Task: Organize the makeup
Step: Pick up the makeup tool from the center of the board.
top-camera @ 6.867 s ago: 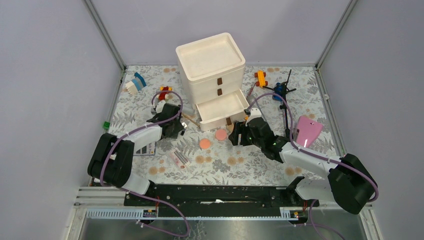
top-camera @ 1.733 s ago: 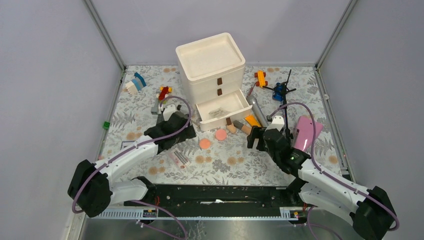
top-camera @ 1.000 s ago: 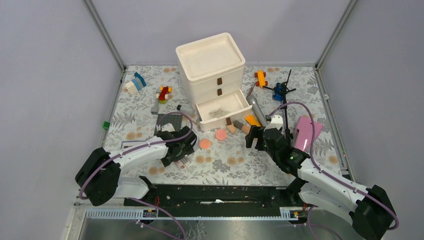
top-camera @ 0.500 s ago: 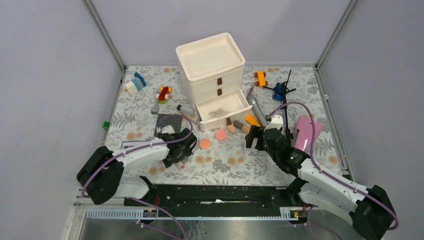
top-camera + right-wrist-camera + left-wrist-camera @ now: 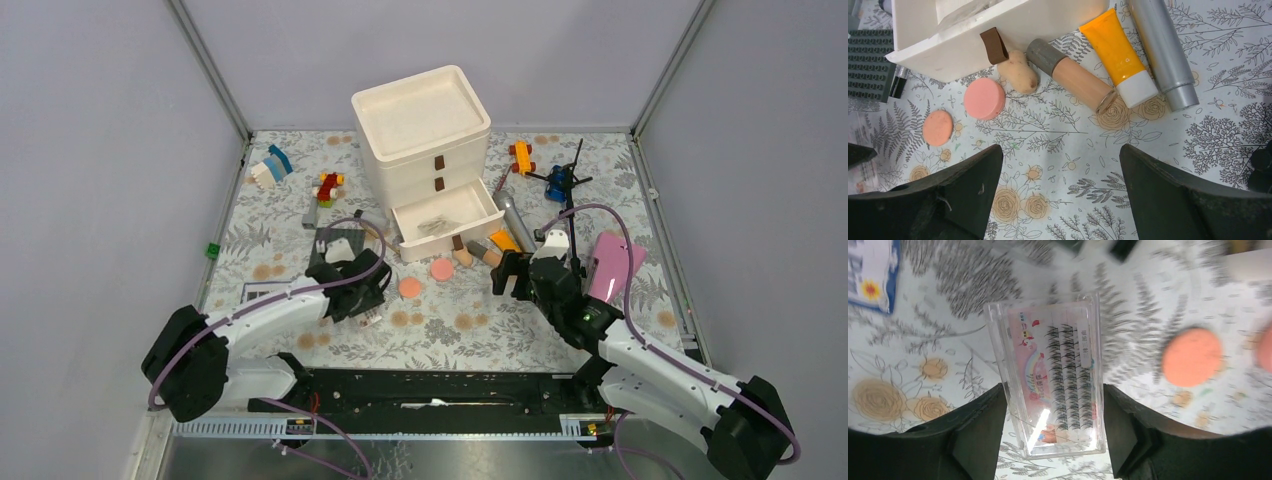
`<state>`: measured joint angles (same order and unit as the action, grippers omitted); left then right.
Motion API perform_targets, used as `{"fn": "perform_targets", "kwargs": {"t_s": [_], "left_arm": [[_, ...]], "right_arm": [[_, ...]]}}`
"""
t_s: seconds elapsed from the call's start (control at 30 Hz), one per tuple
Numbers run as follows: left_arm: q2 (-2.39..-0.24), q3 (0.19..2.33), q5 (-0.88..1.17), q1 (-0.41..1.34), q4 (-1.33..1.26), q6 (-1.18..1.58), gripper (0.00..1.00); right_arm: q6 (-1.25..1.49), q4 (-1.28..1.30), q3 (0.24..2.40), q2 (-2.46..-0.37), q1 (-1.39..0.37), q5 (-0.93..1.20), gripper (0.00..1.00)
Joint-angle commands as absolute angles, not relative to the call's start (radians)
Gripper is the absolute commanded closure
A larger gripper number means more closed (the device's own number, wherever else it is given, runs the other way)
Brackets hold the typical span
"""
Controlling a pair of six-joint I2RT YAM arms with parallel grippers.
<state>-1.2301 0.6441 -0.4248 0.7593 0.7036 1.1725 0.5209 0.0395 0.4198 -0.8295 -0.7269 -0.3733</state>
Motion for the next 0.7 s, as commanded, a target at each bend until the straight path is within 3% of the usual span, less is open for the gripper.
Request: {"fn": "perform_targets", "kwargs": {"t_s": [0.0,0.07,0.3,0.43,0.67], "left_arm": [[-1.206,0.835,-0.514,0.762,0.704,0.971,0.84],[-1.235,0.917,-0.525,0.763,0.703,0.878,0.88],[-1.383,1.147,-0.456,0.768,0.527,0.456,0.85],[-1.494,1.296,-0.419,0.768,0.460,0.248,1.00],[-1.702,1.527,-0.277,0.768,0.411,-0.088,1.00]], "right_arm": [[0.525,0.027,0.428,-0.802,-0.733,-0.395,0.06],[0.523,0.032,0.427,-0.792,-0.732,-0.395,0.06],[0.504,0.070,0.439,-0.747,-0.732,-0.405,0.06],[0.472,0.132,0.468,-0.706,-0.733,-0.407,0.05],[0.419,0.238,0.515,-0.615,-0.733,-0.432,0.05]]}}
